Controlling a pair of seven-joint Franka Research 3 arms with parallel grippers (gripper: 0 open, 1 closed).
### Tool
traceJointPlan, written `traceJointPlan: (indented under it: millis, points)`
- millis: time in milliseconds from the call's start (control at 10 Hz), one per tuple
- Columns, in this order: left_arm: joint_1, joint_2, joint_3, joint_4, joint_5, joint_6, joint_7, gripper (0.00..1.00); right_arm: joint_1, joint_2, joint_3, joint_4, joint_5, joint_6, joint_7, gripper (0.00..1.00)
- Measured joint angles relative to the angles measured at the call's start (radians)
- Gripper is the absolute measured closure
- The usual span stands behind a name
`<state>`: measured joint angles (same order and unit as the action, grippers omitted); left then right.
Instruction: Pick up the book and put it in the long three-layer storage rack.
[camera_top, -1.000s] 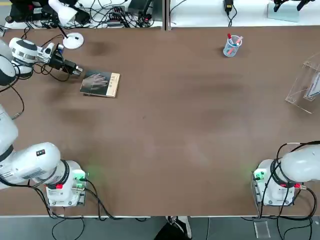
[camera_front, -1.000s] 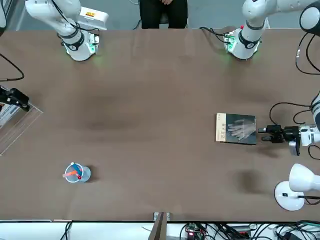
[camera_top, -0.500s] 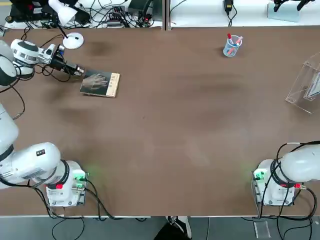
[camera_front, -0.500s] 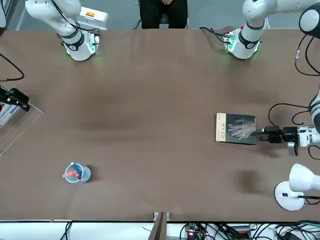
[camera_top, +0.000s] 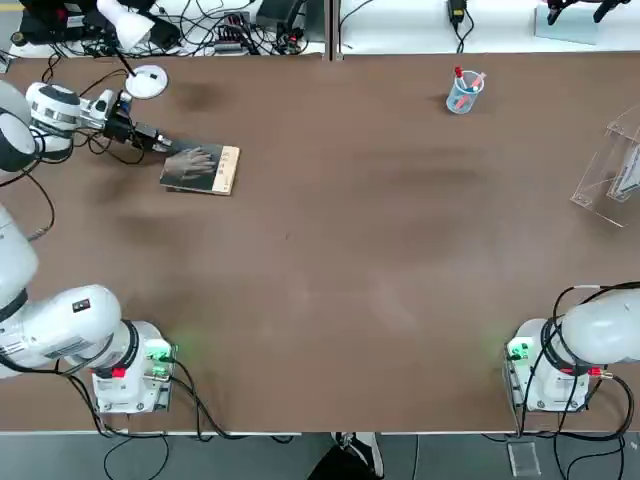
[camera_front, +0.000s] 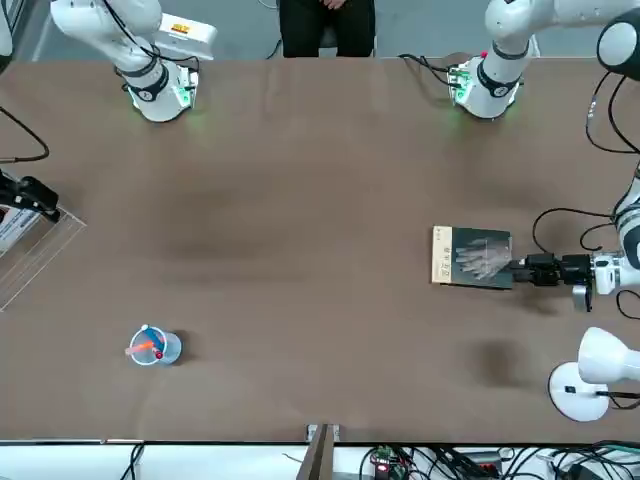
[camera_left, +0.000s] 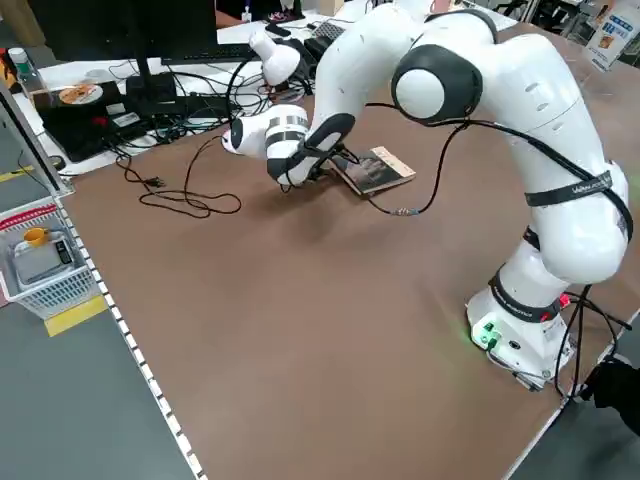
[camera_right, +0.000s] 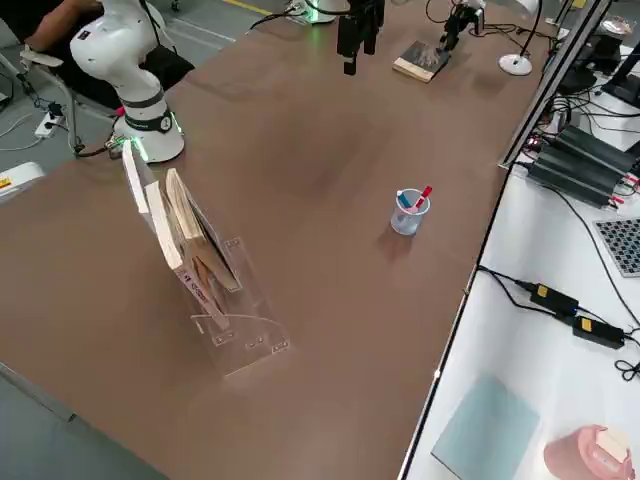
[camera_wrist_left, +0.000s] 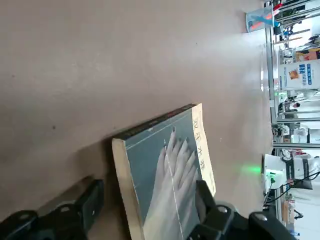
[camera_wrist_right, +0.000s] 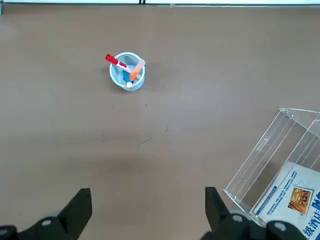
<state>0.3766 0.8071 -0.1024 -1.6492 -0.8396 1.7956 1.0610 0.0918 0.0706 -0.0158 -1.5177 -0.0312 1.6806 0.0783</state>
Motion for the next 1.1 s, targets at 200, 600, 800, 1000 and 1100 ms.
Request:
traceJointPlan:
  millis: [200,600,800,1000,1100]
  points:
    - [-0.006,0.013,0.000,0.000,-0.013,0.000,0.000,0.21,0.000,0.000,0.000,0.000,0.000,0.000,0.000,0.00]
    - [-0.009,0.021,0.000,0.002,-0.021,0.000,0.000,0.21,0.000,0.000,0.000,-0.001,0.000,0.000,0.000,0.00]
    - [-0.009,0.021,0.000,0.002,-0.021,0.000,0.000,0.21,0.000,0.000,0.000,-0.001,0.000,0.000,0.000,0.00]
    - [-0.009,0.021,0.000,0.002,-0.021,0.000,0.000,0.23,0.000,0.000,0.000,-0.003,0.000,-0.001,0.000,0.00]
    - [-0.009,0.021,0.000,0.002,-0.023,0.000,0.000,0.24,0.000,0.000,0.000,-0.006,0.000,-0.001,0.000,0.00]
